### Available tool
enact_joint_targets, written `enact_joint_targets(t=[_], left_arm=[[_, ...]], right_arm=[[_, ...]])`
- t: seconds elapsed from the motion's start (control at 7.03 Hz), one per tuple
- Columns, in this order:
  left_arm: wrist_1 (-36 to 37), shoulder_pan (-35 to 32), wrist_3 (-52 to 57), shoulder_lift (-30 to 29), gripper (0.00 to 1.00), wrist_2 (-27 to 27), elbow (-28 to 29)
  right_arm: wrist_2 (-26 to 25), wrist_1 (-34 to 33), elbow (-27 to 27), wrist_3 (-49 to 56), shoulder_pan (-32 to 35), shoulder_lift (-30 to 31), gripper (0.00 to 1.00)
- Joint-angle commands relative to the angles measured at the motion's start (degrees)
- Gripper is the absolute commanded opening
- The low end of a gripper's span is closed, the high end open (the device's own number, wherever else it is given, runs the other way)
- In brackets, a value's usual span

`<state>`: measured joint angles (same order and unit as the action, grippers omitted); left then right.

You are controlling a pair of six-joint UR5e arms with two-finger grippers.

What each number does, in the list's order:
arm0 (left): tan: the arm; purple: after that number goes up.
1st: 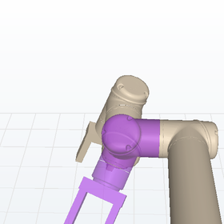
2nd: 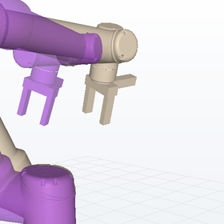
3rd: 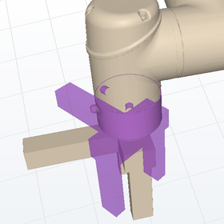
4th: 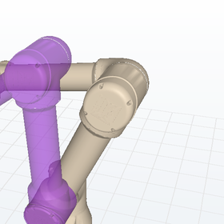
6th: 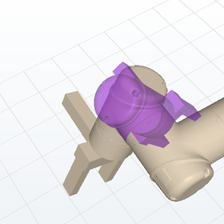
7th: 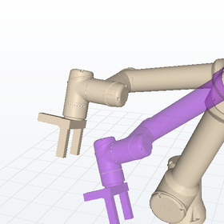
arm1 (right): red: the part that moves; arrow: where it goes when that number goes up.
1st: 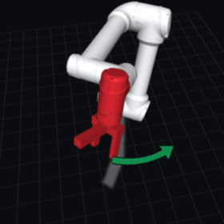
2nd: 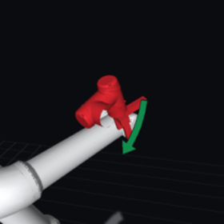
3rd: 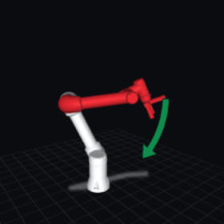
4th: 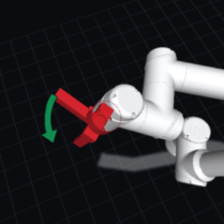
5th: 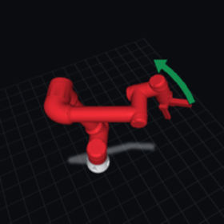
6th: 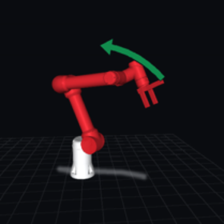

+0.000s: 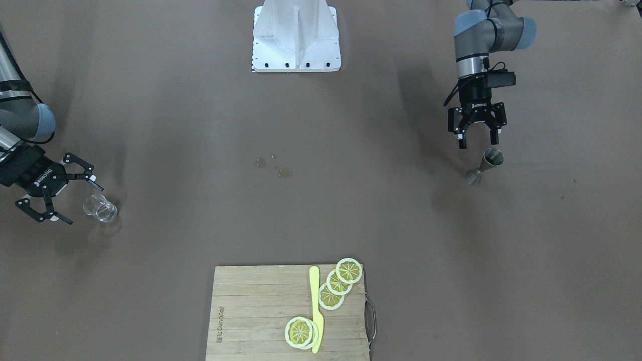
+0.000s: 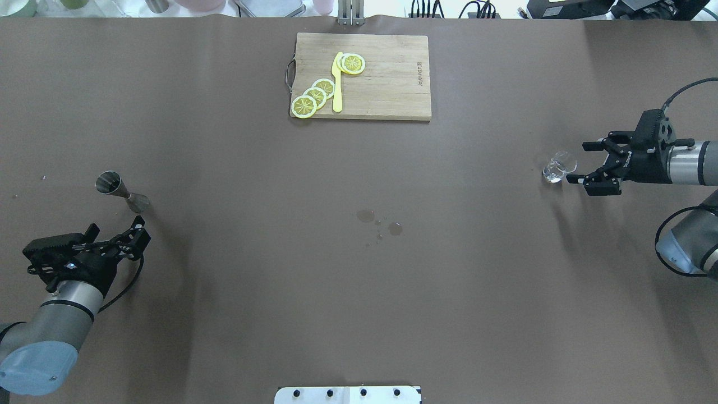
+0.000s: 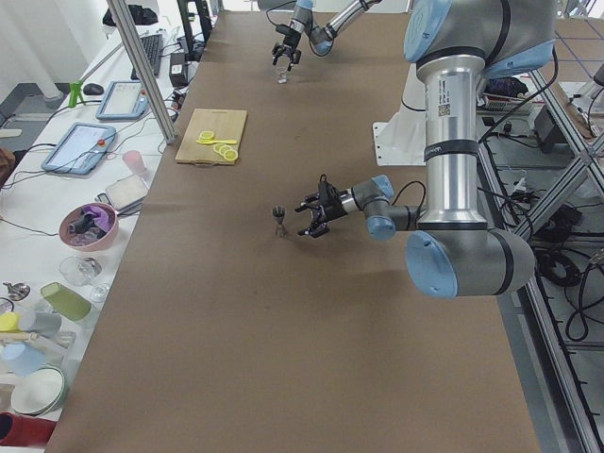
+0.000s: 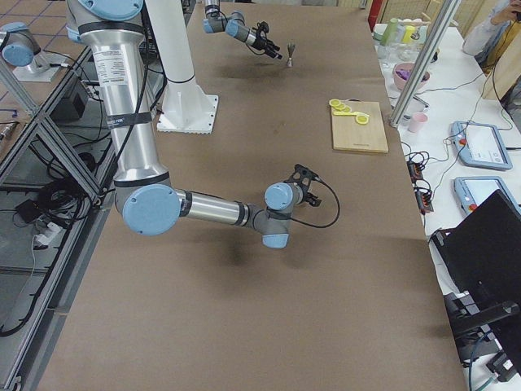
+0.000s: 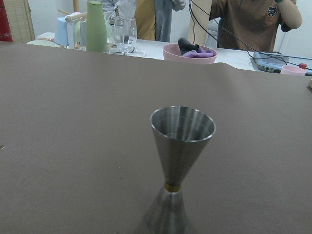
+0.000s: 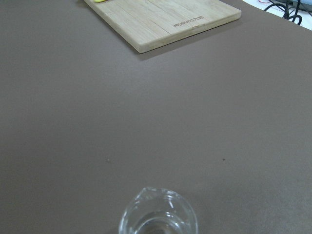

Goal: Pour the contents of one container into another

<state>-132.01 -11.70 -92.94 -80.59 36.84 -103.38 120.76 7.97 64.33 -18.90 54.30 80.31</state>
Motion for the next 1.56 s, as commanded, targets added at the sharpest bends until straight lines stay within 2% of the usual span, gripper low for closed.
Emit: enact_joint_targets(t=[0.0,0.85,1.0,1.42], left_arm=[[0.0,-1.7,3.1,-0.6,0.98,0.4,0.5],[-3.4,-3.7,3.0,-6.9,0.98,2.0,5.5],[-3.5,-3.8,3.1,-6.9,0.98,1.7,6.2],[-3.3,-3.9,3.2,-6.9,0.98,-0.7,7.7]], right_arm=[[-1.7,-0.2,-0.2,0.0,-1.5,-0.7,0.99],[-3.6,-0.2,-0.9,0.1,-3.3,-0.8,0.99],[-4.1,-0.2,-0.9,0.1,-3.6,-0.9,0.97],[-4.1,-0.1,-0.9,0.2,-3.7,-1.1,0.79]])
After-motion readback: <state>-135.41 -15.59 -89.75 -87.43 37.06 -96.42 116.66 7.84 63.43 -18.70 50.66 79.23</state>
